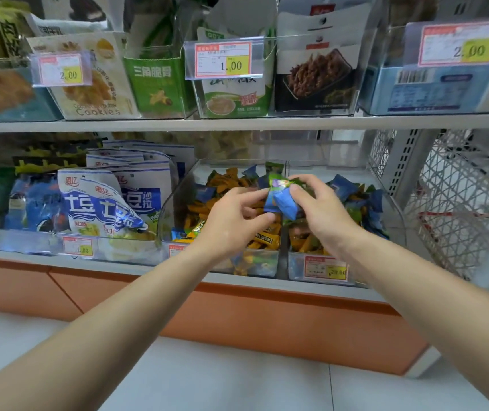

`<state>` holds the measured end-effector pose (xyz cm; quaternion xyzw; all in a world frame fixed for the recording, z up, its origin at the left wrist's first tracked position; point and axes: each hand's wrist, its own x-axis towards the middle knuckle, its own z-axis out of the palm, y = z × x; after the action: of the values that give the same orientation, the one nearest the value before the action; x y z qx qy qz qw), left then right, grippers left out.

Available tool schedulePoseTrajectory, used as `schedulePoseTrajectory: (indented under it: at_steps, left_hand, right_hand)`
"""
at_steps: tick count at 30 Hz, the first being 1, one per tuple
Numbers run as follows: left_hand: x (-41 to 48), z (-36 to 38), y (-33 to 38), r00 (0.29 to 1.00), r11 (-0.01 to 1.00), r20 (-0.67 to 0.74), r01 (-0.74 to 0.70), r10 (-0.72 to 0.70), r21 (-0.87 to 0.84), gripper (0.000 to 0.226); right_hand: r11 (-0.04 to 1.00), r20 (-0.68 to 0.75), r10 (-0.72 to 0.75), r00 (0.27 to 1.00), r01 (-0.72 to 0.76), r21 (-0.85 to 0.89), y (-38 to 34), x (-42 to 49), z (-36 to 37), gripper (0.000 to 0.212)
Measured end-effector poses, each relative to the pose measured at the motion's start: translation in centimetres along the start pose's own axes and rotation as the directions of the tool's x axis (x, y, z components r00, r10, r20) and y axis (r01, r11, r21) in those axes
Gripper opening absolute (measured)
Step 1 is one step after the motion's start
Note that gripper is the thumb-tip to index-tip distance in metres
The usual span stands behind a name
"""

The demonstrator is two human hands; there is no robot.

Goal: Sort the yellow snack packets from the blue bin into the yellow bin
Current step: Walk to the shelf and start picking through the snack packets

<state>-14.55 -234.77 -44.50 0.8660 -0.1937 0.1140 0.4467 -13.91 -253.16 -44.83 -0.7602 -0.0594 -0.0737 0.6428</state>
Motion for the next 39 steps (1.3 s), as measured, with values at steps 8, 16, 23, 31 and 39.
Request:
schedulePoseTrajectory:
  at_steps: [8, 16, 23, 31, 39]
  left_hand:
    - [-0.1, -4.0, -7.4, 0.949, 0.856, 0.180, 0.140, -0.260, 0.497, 0.036]
    - [0.1, -3.5, -8.7, 0.934, 0.863, 0.098, 0.274, -0.344, 0.424, 0.067]
    - [0.4, -2.0, -8.2, 0.920, 0.828, 0.067, 0.315, -0.387, 0.465, 0.044]
    - [2.3, -1.6, -8.9, 0.915, 0.896, 0.217, 0.246, -0.341, 0.370, 0.041]
    - [3.3, -1.3, -9.6, 0.918, 0.912, 0.257, 0.199, -0.301, 0.359, 0.043]
  right_hand:
    - [0.594, 0.089, -0.176, 0.980, 0.178, -0.784, 3.8, 0.7, -5.2, 0.032]
    - [0.177, 0.076, -0.122, 0.990, 0.097, -0.979, 3.3, 1.4, -3.9, 0.055]
    - [0.375, 0.066, -0.307, 0.949, 0.185, -0.909, 1.6, 2.2, -1.0, 0.037]
    - [0.256, 0.441, -0.240, 0.865, 0.495, -0.830, 2.8, 3.4, 3.2, 0.029]
    - [0.263, 0.416, -0.275, 0.867, 0.484, -0.834, 4.3, 4.1, 3.4, 0.021]
